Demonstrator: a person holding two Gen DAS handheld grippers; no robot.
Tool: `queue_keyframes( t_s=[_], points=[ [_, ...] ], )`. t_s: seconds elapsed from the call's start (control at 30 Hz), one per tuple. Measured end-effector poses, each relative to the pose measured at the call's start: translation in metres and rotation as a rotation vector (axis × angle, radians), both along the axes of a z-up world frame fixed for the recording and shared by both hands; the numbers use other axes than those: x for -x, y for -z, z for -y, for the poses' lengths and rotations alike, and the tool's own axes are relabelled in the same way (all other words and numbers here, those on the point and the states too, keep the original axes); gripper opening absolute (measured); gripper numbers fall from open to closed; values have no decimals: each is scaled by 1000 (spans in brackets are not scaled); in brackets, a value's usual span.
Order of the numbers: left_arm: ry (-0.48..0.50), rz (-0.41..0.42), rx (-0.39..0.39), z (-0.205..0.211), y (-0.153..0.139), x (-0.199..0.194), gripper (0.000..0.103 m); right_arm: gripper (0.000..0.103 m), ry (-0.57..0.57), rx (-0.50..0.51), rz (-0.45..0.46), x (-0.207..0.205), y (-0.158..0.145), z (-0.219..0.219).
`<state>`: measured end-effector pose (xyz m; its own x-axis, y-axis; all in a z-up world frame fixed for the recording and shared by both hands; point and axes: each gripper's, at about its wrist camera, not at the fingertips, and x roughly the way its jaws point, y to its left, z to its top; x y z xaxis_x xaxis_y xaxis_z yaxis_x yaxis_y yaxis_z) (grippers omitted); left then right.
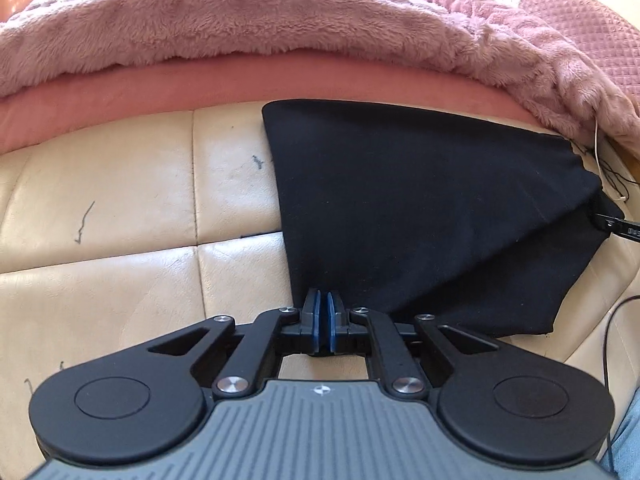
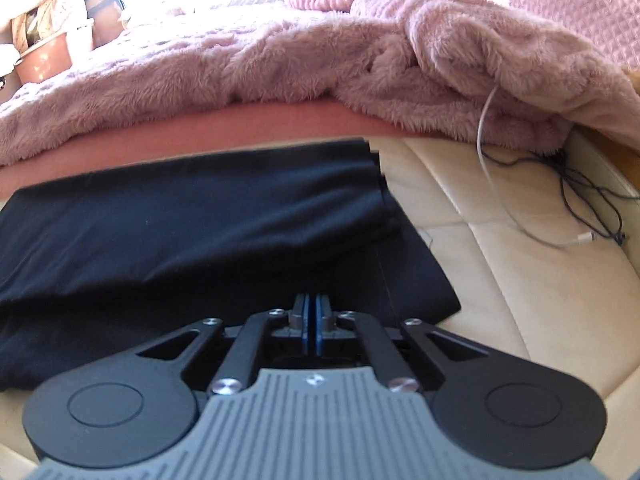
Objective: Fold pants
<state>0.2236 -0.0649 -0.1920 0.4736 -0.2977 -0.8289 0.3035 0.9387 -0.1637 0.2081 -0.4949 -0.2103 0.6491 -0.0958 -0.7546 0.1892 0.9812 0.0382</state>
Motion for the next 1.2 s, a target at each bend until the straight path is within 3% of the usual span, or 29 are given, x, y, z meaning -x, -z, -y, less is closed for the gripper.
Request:
queue_keyframes(
  t_s=[0.07,0.13,0.2,0.3,0.37,0.53,0.67,0.73,0.8,0.93,1.2],
  points=[
    [3,9,-31,2,-3,4,9,2,40,-76,9,9,-9,8],
    [-17,13,-15,-1,-8,5,10,31,113,-171,54,26,-18,22],
    [-84,7,62,-12,-11,3,11,46,203,-305,91,42,-22,41],
    [-179,-52,172,-30,-8,-5,19,47,362,-554,122,58,-10,77],
    [-208,-72,193,-33,-6,-8,19,47,445,-690,133,61,3,95],
    [-197,-70,184,-30,-7,-9,19,44,531,-807,169,52,27,108],
    [-193,-90,162,-24,-1,-13,19,28,583,-837,189,48,36,112],
    [-192,-94,139,-21,2,-14,19,12,585,-817,186,48,36,109],
    [-195,-92,123,-19,2,-14,19,6,569,-783,180,52,30,105],
    [-186,-77,78,-23,-3,-17,19,4,543,-683,129,73,12,86],
    [-175,-29,40,-27,-18,-24,19,6,546,-673,-13,150,-6,52]
  ],
)
